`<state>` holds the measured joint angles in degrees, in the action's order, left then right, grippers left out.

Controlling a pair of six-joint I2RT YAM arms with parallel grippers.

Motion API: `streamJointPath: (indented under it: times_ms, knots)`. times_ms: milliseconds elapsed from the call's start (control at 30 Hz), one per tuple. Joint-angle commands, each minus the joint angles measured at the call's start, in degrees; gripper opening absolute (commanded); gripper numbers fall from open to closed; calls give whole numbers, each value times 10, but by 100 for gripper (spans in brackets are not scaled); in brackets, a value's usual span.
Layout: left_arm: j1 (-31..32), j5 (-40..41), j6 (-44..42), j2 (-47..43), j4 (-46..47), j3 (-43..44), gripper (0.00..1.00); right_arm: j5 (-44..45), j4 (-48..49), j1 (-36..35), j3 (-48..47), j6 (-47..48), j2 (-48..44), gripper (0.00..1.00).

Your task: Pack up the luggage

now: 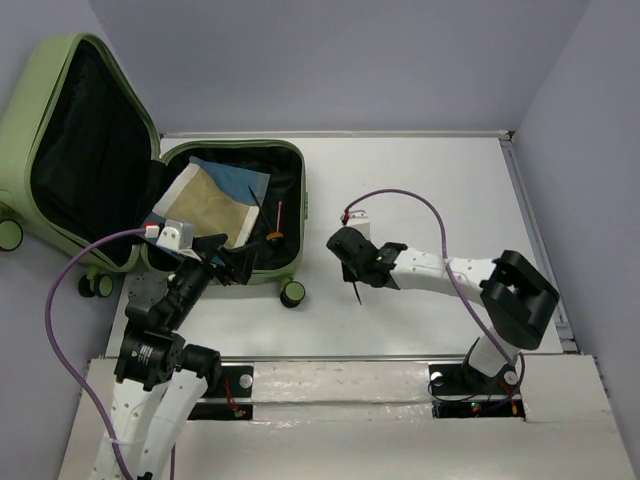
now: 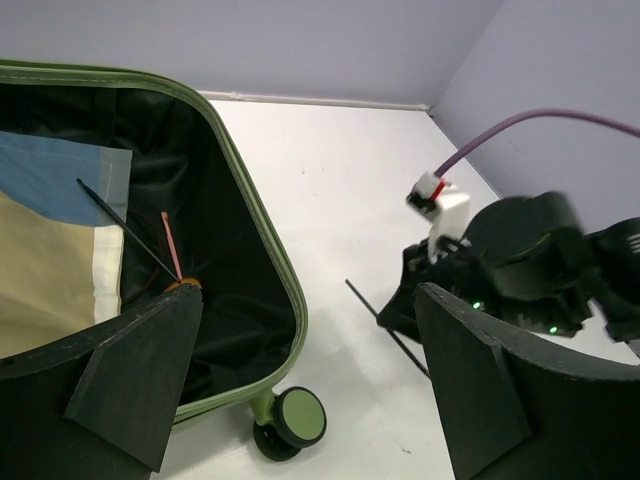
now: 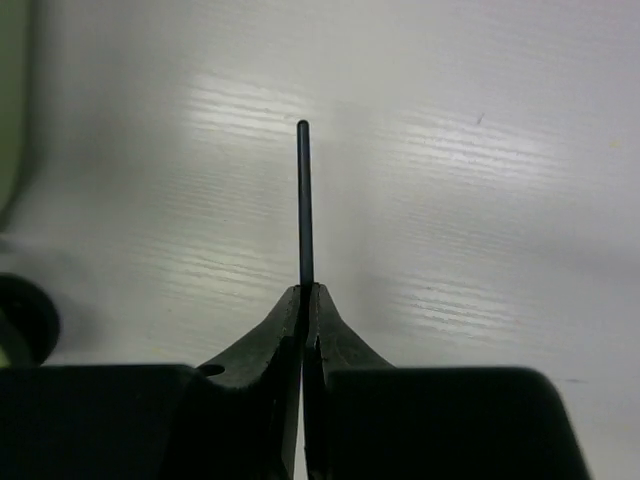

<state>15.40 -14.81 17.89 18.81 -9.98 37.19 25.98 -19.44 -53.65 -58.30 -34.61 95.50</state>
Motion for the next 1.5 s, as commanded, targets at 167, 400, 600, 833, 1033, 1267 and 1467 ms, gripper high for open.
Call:
streamJointPath:
  times_ms: [167,400,600,833,1033,1267,1467]
  knots:
    - [1,20,-3,-3,19,3,99,-79,39,-5,-231,87,-10,7]
    - [-7,128,7,21,-17,24,99,-166,46,9,-560,75,220,39]
    - [-7,254,-4,88,-107,123,99,-193,29,47,-471,74,134,73]
    - [-7,438,-8,173,-267,249,99,-163,136,52,-97,118,-143,66]
    - [-7,592,17,177,-369,314,99,-191,186,91,117,126,-285,67]
    - [-9,769,22,229,-380,315,99,-236,210,127,197,161,-371,70]
    - [-54,857,-21,281,-329,287,99,-246,216,127,208,160,-352,71]
